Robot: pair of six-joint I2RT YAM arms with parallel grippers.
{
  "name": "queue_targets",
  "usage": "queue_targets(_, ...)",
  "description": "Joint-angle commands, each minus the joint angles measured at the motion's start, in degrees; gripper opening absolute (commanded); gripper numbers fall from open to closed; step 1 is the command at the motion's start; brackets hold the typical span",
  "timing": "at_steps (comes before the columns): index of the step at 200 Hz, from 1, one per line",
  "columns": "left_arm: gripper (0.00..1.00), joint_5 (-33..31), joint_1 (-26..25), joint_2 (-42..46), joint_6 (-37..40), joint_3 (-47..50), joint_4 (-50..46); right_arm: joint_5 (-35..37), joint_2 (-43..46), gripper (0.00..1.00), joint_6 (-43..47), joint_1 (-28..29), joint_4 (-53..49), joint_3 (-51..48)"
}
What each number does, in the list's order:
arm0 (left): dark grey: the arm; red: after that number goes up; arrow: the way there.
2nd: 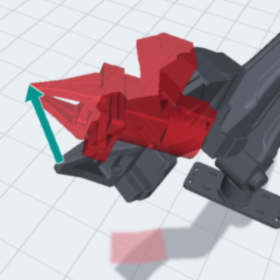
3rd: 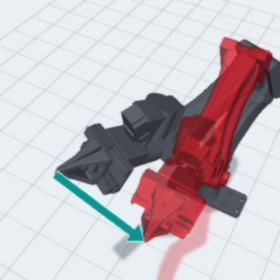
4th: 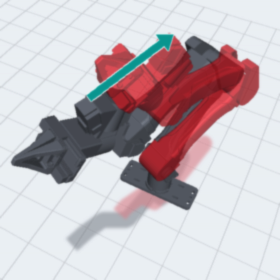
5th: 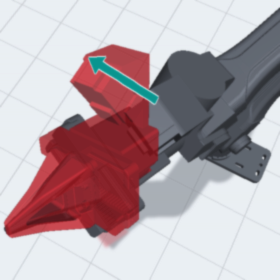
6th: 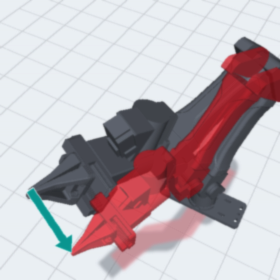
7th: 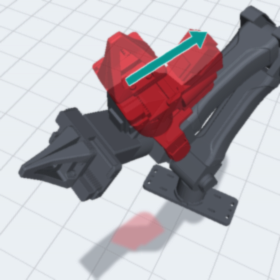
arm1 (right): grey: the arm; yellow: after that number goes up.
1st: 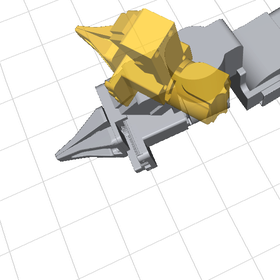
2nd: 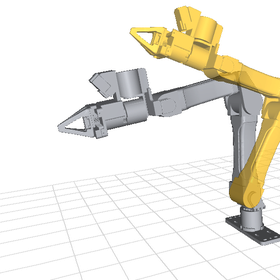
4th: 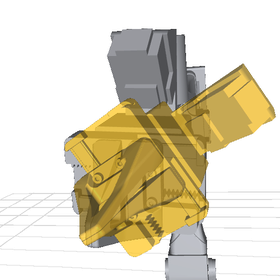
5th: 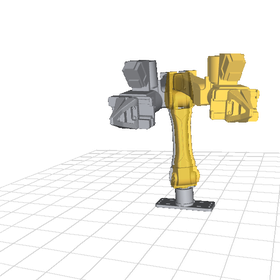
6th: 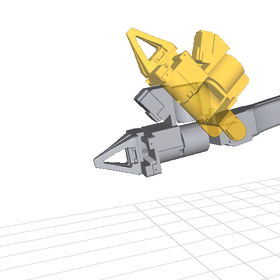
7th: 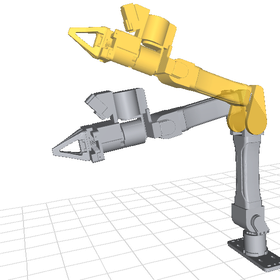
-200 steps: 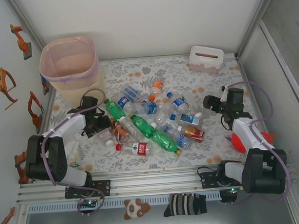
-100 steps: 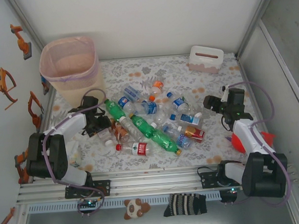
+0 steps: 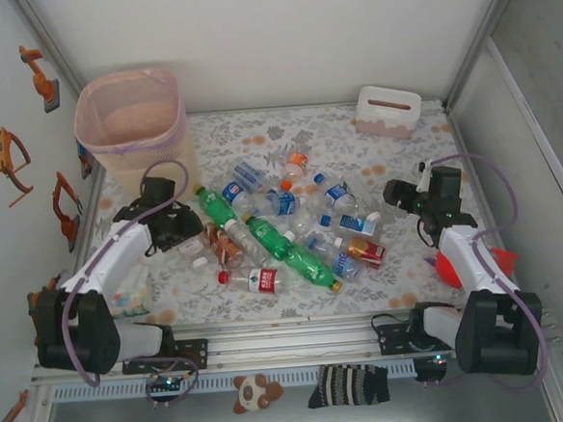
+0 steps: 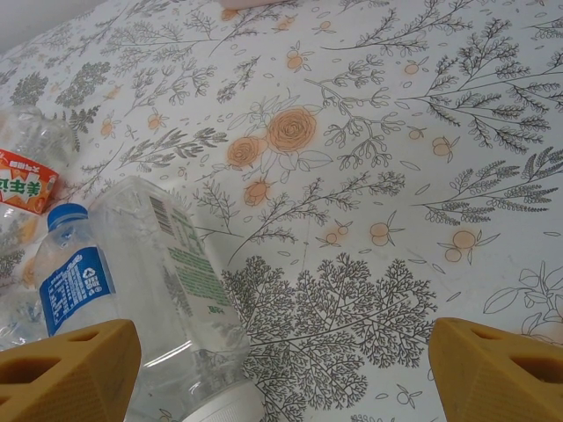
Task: Put the plastic bottles in the bin
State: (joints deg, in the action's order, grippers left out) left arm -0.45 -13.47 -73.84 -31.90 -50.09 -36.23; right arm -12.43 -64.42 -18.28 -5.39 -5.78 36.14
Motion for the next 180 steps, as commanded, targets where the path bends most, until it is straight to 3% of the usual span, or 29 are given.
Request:
queue_targets(1,0.61,-0.59,-0.13,4.95,2.83,-4.63,-4.97,-0.30,1.44,0.84,-0.75,0.29,-0.72,1.92)
queue_targets(76,0.60,0.00,-0.21,10.90,13.89,-23.40,-10.70,0.07,2.91,0.84,-0.82,0.32,-3.11,3.75)
queue_targets(132,0.60,-1.57,0.43,-0.26,23.41,-46.19,-16.66,0.70,4.80,0.83,-0.27,0.37,-6.58,6.07)
queue_targets(180,0.59,2.01,6.41,-10.60,27.80,-61.84,-15.25,2.91,7.14,0.83,1.37,0.35,-10.93,8.71)
